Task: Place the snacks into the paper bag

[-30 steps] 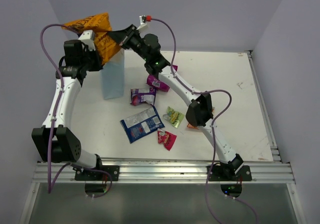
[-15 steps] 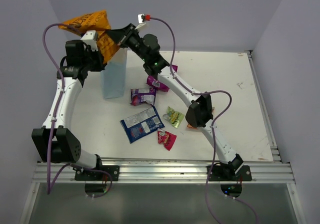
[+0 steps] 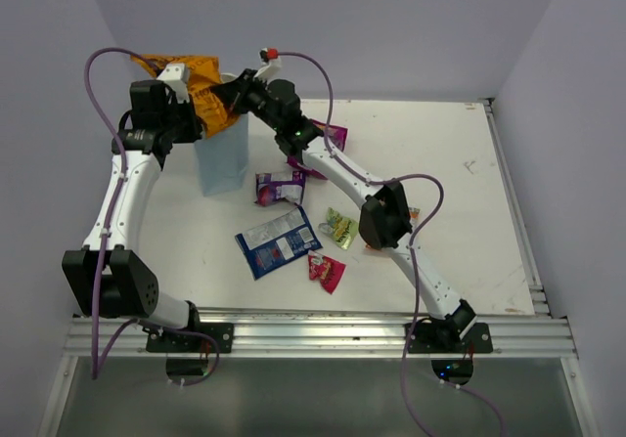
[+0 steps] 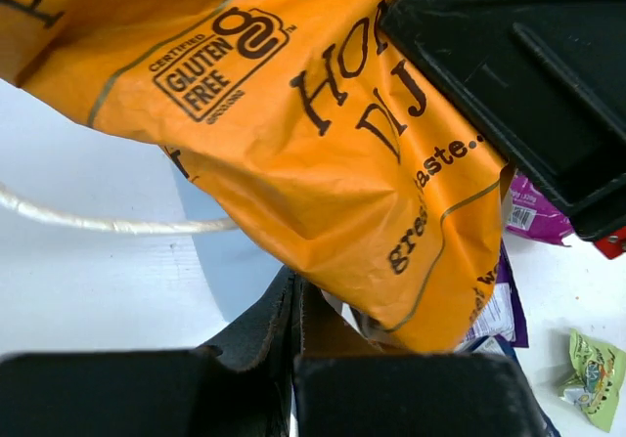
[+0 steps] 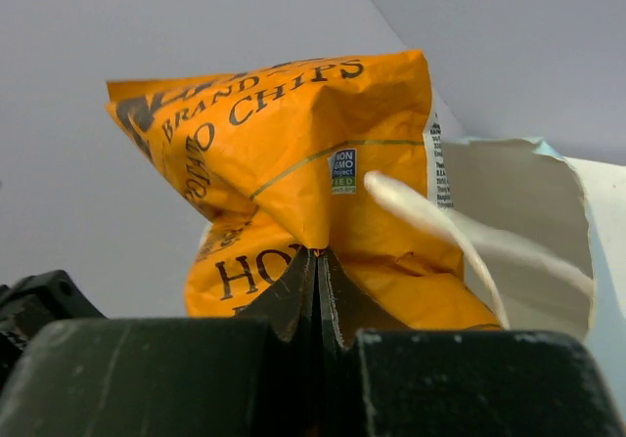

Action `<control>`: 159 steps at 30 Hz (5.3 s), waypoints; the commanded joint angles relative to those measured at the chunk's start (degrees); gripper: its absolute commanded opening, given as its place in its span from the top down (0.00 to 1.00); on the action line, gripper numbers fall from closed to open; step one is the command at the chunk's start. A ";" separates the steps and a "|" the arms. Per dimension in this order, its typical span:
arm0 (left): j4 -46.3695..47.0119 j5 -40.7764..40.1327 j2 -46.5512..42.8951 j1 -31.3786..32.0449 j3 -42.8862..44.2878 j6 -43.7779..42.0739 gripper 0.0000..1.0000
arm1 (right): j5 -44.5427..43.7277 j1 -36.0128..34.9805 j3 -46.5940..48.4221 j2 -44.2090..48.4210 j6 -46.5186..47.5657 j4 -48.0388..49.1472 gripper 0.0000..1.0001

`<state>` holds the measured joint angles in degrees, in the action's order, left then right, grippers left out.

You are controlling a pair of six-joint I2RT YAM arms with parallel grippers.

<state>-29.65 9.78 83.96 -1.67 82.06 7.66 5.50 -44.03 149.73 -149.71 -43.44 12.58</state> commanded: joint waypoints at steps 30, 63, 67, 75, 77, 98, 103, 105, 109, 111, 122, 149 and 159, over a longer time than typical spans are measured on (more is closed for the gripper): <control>1.70 -9.08 -3.37 0.44 1.08 -1.69 1.00 | -1.38 -1.06 4.95 1.96 22.44 -17.50 0.52; 3.46 -8.99 -1.79 -1.49 0.29 -1.42 1.00 | 0.57 -1.85 5.22 4.25 18.83 -21.19 1.00; 3.55 -8.03 -1.35 -1.49 0.12 -1.16 1.00 | -0.40 -1.76 7.59 4.25 18.92 -20.67 1.00; 4.07 -2.31 -1.78 -1.58 0.12 0.51 1.00 | -6.89 -1.50 12.25 4.95 22.35 -19.26 1.00; 3.81 -2.40 -2.14 -1.49 -0.15 0.43 1.00 | -8.57 -1.41 12.60 5.22 22.78 -17.86 1.00; 2.31 -1.26 -4.69 0.26 -2.26 1.92 1.00 | -20.79 -1.06 8.12 6.80 23.76 -5.64 1.00; 2.31 -1.34 -5.56 0.44 -2.70 2.09 1.00 | -19.39 -2.02 6.11 6.71 25.07 -6.16 1.00; 2.58 -1.34 -5.56 0.44 -2.43 2.10 1.00 | -17.64 -2.37 4.53 6.27 24.81 -7.30 1.00; 3.28 -1.61 -5.13 0.44 -1.56 1.83 1.00 | -12.80 -3.52 1.62 5.92 24.55 -9.94 1.00; 3.37 -2.66 -4.78 0.53 -1.29 1.22 1.00 | -11.48 -3.96 0.83 6.27 24.28 -10.64 1.00; 6.09 -8.90 -2.49 0.27 -1.99 0.69 1.00 | -10.86 -4.22 -2.60 12.33 30.52 -17.50 0.90; 7.94 -20.85 1.82 -3.07 -0.15 1.57 1.00 | -21.76 8.43 -5.94 17.19 30.27 -35.50 0.01; 6.80 -21.73 0.85 -3.16 -0.32 0.69 1.00 | -29.65 12.38 -10.15 7.95 30.96 -48.42 0.02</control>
<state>-23.68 -10.94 85.76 -4.45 81.23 8.38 -20.10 -30.57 140.59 -140.53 -11.68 -29.76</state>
